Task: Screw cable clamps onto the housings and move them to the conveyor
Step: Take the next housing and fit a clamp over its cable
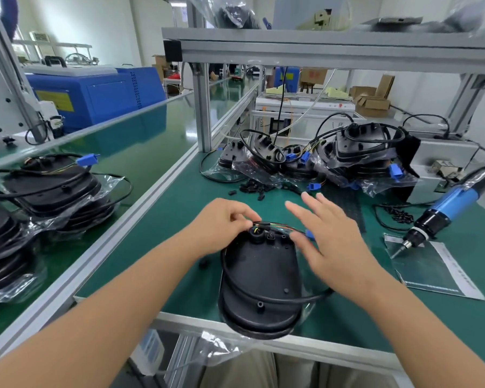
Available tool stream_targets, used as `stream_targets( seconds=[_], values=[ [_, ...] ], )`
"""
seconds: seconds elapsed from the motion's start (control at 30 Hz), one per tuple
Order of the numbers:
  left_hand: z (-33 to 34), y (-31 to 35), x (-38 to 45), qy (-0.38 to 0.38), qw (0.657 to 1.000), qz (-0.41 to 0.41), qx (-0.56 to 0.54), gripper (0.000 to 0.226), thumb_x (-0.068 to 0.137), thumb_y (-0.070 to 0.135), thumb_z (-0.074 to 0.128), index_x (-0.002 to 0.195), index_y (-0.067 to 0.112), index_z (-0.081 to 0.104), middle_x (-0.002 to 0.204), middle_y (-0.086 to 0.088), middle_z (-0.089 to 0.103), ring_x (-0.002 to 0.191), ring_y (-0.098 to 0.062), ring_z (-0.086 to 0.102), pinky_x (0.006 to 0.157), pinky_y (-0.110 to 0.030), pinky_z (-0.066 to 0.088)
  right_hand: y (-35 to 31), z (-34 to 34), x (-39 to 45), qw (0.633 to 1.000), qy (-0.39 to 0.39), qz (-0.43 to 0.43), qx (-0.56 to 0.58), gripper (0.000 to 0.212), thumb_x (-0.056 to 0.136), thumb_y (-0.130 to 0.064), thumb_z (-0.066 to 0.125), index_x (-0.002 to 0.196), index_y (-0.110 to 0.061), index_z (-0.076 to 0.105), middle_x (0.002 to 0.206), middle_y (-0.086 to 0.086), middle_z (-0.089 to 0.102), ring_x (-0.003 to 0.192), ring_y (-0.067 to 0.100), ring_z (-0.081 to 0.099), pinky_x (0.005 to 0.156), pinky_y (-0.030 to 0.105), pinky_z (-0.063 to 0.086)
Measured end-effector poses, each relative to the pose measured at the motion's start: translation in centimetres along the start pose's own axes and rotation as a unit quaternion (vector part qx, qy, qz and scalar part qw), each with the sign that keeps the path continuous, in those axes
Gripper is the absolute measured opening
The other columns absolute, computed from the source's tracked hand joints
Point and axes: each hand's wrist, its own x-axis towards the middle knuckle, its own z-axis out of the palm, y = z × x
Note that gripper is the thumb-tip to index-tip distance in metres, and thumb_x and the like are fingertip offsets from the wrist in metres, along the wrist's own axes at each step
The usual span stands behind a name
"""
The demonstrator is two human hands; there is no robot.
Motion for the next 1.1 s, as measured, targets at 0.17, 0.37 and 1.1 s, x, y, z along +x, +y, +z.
stream_targets(
  seconds=[0.17, 0.37, 1.1],
  values=[
    [0.1, -0.5, -1.8, 0.065, 0.988, -0.03, 0.135, 0.034, 0.092, 0.044, 0.055, 0.121, 0.029, 0.066, 0.094, 0.003, 0.067, 0.093, -0.01, 0.057, 0.076, -0.021, 0.034, -0.9, 0.6, -0.1, 0.987, -0.143, 0.052, 0.049, 0.079, 0.075, -0.08, 0.006, 0.137, -0.042, 0.036, 0.125, -0.01, 0.055, 0.12, 0.017, 0.051, 0.093, 0.038, 0.043],
    [0.6, -1.4, -6.5, -0.043, 0.992, -0.122, 0.01, 0.05, 0.069, 0.083, 0.04, 0.11, 0.058, 0.054, 0.057, 0.014, 0.063, 0.052, -0.008, 0.066, 0.056, -0.024, 0.056, -1.6, 2.0, -1.7, 0.991, -0.106, 0.07, 0.04, 0.075, 0.081, -0.076, 0.022, 0.146, -0.039, 0.02, 0.12, -0.007, 0.051, 0.117, 0.017, 0.044, 0.089, 0.033, 0.042],
    [-4.1, -2.1, -9.2, 0.212, 0.919, -0.096, -0.319, 0.017, 0.091, 0.04, 0.059, 0.105, 0.046, 0.066, 0.102, 0.018, 0.072, 0.094, -0.001, 0.068, 0.086, -0.027, 0.053, -8.7, 2.4, 8.2, 0.947, 0.009, -0.036, 0.318, 0.044, 0.09, -0.013, 0.064, 0.128, -0.034, 0.059, 0.121, -0.004, 0.066, 0.113, 0.021, 0.06, 0.092, 0.03, 0.042]
  ],
)
